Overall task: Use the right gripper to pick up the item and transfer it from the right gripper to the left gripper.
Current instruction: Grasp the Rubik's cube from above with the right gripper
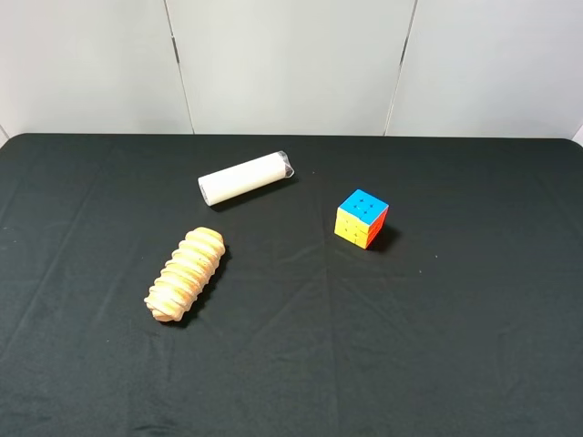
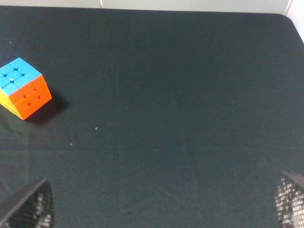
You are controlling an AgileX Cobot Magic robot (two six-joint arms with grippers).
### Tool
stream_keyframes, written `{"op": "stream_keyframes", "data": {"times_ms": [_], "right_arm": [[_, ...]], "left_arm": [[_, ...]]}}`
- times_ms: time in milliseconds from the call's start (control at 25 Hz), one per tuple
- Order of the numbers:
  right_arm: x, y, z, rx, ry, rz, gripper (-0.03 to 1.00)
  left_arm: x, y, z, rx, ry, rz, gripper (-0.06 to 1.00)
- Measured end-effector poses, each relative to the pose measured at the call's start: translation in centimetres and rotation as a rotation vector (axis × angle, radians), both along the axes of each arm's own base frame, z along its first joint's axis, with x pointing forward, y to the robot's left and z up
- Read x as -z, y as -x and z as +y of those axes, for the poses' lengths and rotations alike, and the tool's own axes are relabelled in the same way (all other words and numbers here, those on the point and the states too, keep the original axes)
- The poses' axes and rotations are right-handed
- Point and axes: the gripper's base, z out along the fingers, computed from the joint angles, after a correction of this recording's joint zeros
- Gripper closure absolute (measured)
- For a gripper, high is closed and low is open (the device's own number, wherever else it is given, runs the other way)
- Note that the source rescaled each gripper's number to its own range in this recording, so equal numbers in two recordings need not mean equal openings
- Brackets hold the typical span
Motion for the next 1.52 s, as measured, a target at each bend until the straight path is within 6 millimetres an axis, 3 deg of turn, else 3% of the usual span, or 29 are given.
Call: {"op": "stream_keyframes", "data": {"times_ms": [920, 1160, 1520], "right_arm": [[-0.2, -0.3, 0.0, 0.000, 0.000, 0.020, -0.03], [-3.8, -3.2, -0.1, -0.004, 0.008, 0.058, -0.03], [-8.4, -11.1, 0.4, -0.155, 0.124, 0.185, -0.03]], "left_arm": [[0.0, 0.0, 0.0, 0.000, 0.000, 0.000, -0.01], [0.0, 0.0, 0.0, 0.000, 0.000, 0.000, -0.01], [0.0, 0.0, 0.0, 0.000, 0.000, 0.000, -0.01]]}}
